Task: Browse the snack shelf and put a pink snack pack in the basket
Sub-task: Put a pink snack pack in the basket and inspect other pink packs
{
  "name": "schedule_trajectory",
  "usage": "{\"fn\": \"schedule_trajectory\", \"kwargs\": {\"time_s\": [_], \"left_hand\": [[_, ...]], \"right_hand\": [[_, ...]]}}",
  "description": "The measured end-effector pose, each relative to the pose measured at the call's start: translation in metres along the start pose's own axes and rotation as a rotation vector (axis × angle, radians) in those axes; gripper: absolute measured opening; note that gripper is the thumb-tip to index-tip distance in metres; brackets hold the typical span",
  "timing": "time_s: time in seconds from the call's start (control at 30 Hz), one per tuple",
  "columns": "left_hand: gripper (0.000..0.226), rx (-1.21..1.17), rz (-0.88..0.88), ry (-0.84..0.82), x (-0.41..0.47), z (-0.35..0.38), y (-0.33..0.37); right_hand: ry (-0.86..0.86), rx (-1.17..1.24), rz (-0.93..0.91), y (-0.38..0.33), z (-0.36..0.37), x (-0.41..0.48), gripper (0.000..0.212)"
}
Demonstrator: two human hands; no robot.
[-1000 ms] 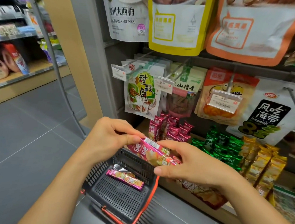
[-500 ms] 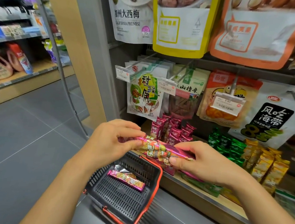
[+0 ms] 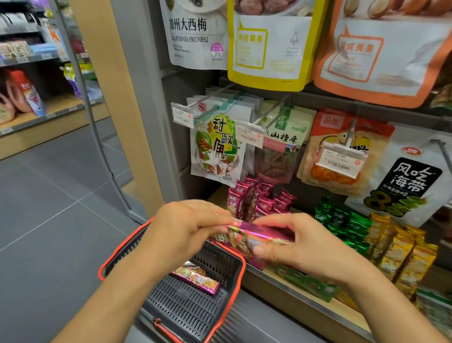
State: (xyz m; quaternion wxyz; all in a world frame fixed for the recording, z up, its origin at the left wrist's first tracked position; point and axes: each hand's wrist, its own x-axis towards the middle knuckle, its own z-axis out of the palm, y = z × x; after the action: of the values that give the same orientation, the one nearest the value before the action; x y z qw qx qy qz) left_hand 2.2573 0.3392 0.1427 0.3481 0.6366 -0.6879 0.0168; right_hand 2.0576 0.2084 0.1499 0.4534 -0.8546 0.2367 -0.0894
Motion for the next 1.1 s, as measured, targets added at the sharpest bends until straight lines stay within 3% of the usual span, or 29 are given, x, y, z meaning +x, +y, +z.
{"fn": "schedule_trajectory", "kwargs": {"time_s": [0.13,0.27,0.47,0.6,0.77,0.87,1.0,1.1], "left_hand": [[0.019,-0.066,-0.141,0.103,-0.002,-0.002,-0.011],[0.023,-0.122,-0.139,0.013,-0.004,0.011,-0.006],[0.018,-0.154,-0.084,0.004,0.0,0.027,0.01],[0.015,-0.113,-0.057,0.083,0.0,0.028,0.011],[0.017,-0.253,-0.214,0.221,0.002,0.026,0.01],[0.028,-0.347,-0.293,0.177,0.002,0.024,0.014],[0.017,-0.494,-0.331,0.134,0.003,0.023,0.021],[0.022,-0.566,-0.425,0.127,0.007,0.022,0.025]], "right_hand": [[0.162,0.245,0.048,0.002,-0.008,-0.003,0.031],[0.234,0.202,0.085,0.001,0.002,0.0,0.029],[0.234,0.268,0.063,0.001,0.026,0.003,0.025],[0.237,0.341,0.074,0.003,0.031,0.006,0.035],[0.266,0.541,0.012,0.003,0.038,0.01,0.036],[0.325,0.422,-0.04,0.001,0.039,0.009,0.024],[0.347,0.174,-0.07,0.001,0.041,0.009,0.019],[0.313,0.073,-0.081,0.001,0.046,0.009,0.021]]}}
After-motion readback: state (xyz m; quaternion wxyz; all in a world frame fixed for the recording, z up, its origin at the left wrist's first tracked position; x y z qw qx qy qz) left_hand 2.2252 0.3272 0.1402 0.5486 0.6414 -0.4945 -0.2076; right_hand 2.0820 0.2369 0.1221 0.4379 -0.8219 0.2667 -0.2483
